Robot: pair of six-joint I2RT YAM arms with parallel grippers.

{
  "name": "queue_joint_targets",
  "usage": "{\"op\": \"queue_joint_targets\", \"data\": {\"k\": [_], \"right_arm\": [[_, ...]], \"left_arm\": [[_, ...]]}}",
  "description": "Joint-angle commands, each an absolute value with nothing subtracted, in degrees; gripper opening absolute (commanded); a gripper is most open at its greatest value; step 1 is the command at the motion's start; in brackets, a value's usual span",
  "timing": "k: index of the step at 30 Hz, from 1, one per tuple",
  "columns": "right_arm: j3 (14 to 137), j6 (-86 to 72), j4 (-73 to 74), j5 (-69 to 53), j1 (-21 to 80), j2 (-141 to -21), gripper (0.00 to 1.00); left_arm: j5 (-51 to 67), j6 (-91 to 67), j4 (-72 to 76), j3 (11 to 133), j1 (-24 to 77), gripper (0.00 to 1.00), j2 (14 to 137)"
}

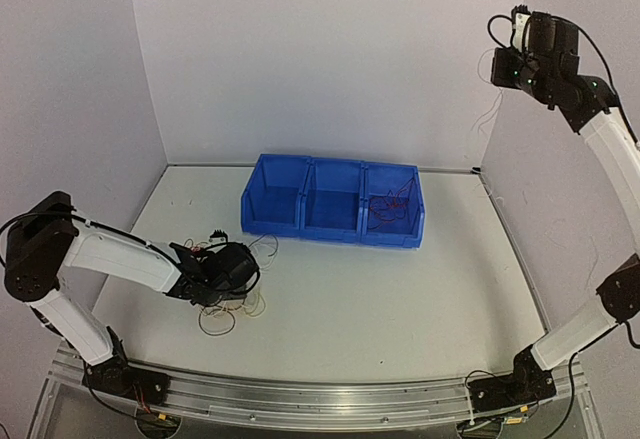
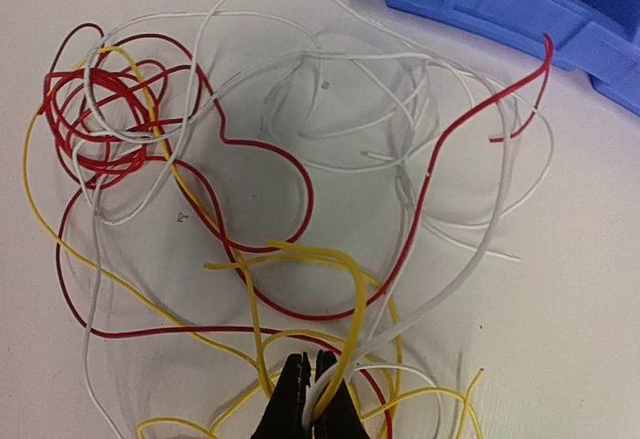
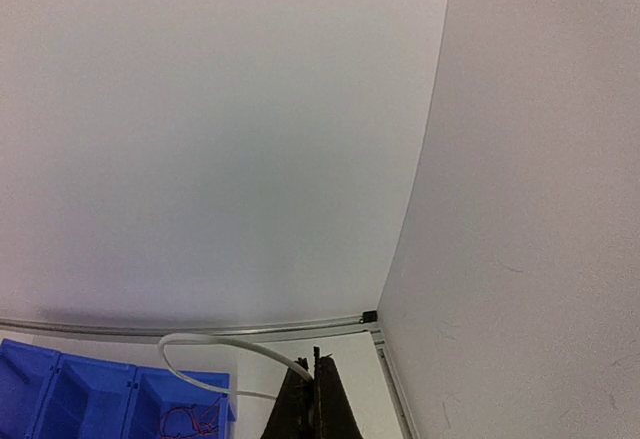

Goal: Untangle the cables

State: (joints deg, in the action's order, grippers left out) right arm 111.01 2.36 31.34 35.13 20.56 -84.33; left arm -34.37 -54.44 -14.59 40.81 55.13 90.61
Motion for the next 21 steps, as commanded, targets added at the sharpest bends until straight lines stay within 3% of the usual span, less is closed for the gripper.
{"op": "queue_joint_targets", "data": {"k": [1, 5, 7, 16, 21], "right_arm": [[110.64, -0.48, 29.9, 23.76, 20.7, -80.31, 0.0], [108.95, -7.7, 30.24, 10.15, 20.74, -78.26, 0.0], [108.3, -11.98, 30.28, 2.75, 20.73, -77.99, 0.0], [115.05, -24.29, 29.71, -20.35, 20.76, -87.3, 0.0], [116.9, -26.73, 27.45, -25.6, 22.64, -91.25, 0.0]], "left_arm": [[-29.65, -49.82, -9.5, 40.12, 55.28, 0.04, 87.02], [-27.66, -48.77, -9.04, 40.73, 55.28, 0.12, 86.4], [-27.29, -48.96, -9.28, 40.92, 55.32, 0.22, 86.08], [-25.77, -47.63, -13.11, 44.34, 55.28, 0.95, 81.22], [-27.47, -47.47, -18.66, 48.4, 55.28, 1.0, 77.32]]}}
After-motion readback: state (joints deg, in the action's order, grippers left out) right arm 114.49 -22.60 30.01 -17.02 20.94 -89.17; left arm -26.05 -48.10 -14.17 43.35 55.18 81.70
